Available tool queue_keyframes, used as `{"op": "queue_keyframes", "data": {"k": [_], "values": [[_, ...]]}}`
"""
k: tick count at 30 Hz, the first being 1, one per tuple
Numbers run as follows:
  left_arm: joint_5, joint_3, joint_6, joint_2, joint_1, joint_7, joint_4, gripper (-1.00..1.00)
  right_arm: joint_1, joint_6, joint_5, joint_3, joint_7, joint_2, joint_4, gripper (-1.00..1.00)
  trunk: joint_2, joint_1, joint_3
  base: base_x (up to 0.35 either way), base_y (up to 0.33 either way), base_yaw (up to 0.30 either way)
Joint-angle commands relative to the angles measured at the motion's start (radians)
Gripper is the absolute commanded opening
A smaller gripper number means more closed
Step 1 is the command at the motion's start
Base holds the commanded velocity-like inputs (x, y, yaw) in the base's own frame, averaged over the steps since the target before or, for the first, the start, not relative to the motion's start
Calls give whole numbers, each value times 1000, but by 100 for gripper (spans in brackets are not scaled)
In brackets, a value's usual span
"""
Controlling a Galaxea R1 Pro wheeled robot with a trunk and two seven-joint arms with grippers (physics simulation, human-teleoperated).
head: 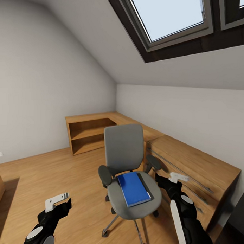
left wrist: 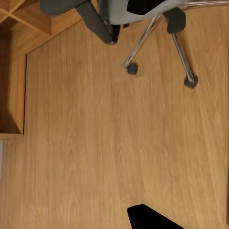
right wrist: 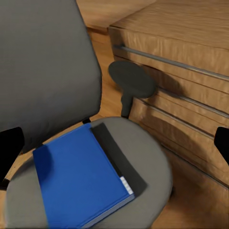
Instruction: In the bedroom, organize the workspace by keeping the computer under the desk, ensuring the monitor is on the desk, placing the keyboard on the desk next to the monitor, placing the mouse on the desk next to the keyboard, moving the folder from the swivel chair onto the desk next to the mouse, stacking the notebook on top of the folder with the pen on top of the notebook, and positioning the swivel chair next to the desk.
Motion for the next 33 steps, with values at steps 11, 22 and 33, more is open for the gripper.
{"op": "queue_keyframes", "data": {"k": [11,22,33], "values": [[9,-10,4,-1,-1,12,-1,100,0,2,-4,34,-3,-2,21,100,-64,35,-35,0,0,209],[8,-15,2,-3,-1,12,-1,100,7,-6,2,39,0,-12,43,100,-141,77,-70,0,0,10],[7,-43,-1,-1,-1,13,-1,100,7,-6,1,41,0,-12,43,100,-218,119,-105,0,0,0]]}}
